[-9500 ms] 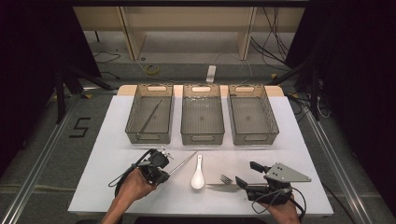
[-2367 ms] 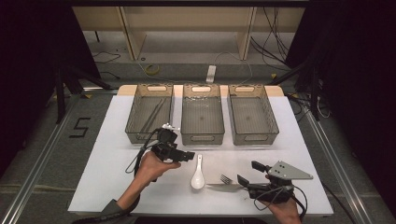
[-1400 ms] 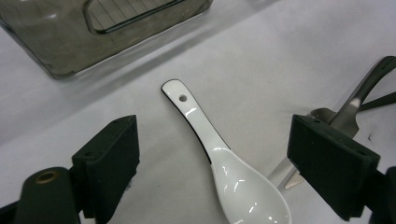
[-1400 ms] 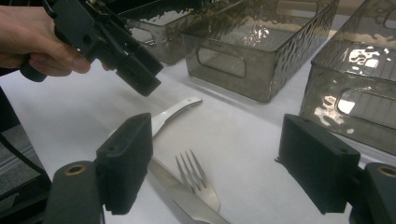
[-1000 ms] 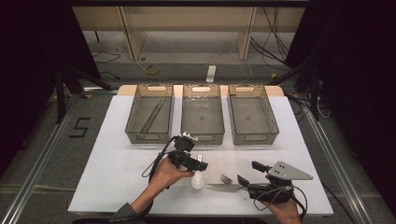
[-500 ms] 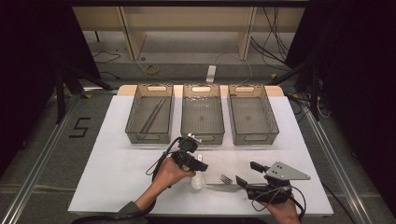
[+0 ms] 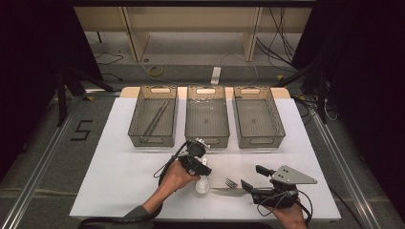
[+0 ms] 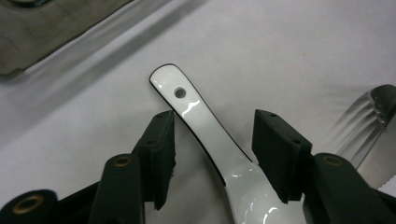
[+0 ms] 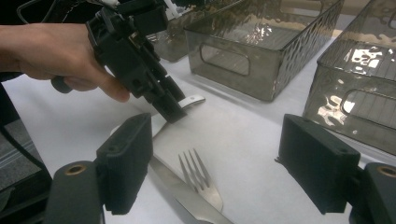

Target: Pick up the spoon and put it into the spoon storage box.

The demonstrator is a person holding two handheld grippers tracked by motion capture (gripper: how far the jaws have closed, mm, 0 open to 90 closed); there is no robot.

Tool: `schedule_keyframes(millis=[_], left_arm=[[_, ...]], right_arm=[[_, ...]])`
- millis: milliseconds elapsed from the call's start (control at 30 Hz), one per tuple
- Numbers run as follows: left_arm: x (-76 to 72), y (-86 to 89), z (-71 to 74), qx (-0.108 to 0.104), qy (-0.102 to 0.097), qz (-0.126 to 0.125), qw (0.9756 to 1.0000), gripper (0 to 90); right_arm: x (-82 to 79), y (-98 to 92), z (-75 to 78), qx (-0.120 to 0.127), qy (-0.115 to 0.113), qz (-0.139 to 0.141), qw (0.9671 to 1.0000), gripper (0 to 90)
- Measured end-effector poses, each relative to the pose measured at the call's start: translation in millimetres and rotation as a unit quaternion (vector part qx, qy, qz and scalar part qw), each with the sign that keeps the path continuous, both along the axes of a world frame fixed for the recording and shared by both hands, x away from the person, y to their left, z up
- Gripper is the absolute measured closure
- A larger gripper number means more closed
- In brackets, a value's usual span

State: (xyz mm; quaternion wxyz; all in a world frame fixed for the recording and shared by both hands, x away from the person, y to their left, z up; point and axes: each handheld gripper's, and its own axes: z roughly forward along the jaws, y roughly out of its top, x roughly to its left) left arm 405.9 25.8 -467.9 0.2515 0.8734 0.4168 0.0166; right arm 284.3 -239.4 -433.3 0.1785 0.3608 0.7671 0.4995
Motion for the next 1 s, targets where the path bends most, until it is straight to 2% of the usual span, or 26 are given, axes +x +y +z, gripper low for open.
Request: schedule_keyframes(millis=[133,367,700,800,1000], left_arm=[[-1.2,-2.2,0.2,0.014,-0.010,-0.007,0.9998,52.1],[-3.0,-3.3,0.0,0.008,-0.008,-0.017,0.9998,59.4],[-3.6,-1.9,-0.2,0.013,-0.009,-0.032,0.9993,76.1],[-3.9,-2.2,-0.9,0.005,0.001,-0.040,0.9992,83.3],[-3.9,-2.1,-0.4,0.006,0.001,-0.047,0.9989,84.5]], right_arm=[[-0.1,0.9,-0.2,0.000,0.000,0.001,1.0000,27.0],[0.5,0.6,-0.1,0.000,0.000,0.001,1.0000,27.0],[0.3,0.7,0.0,-0.001,-0.001,0.001,1.0000,27.0],[0.2,0.5,0.0,-0.001,0.000,0.000,1.0000,27.0],[0.0,0.3,0.2,-0.001,-0.001,0.000,1.0000,27.0]])
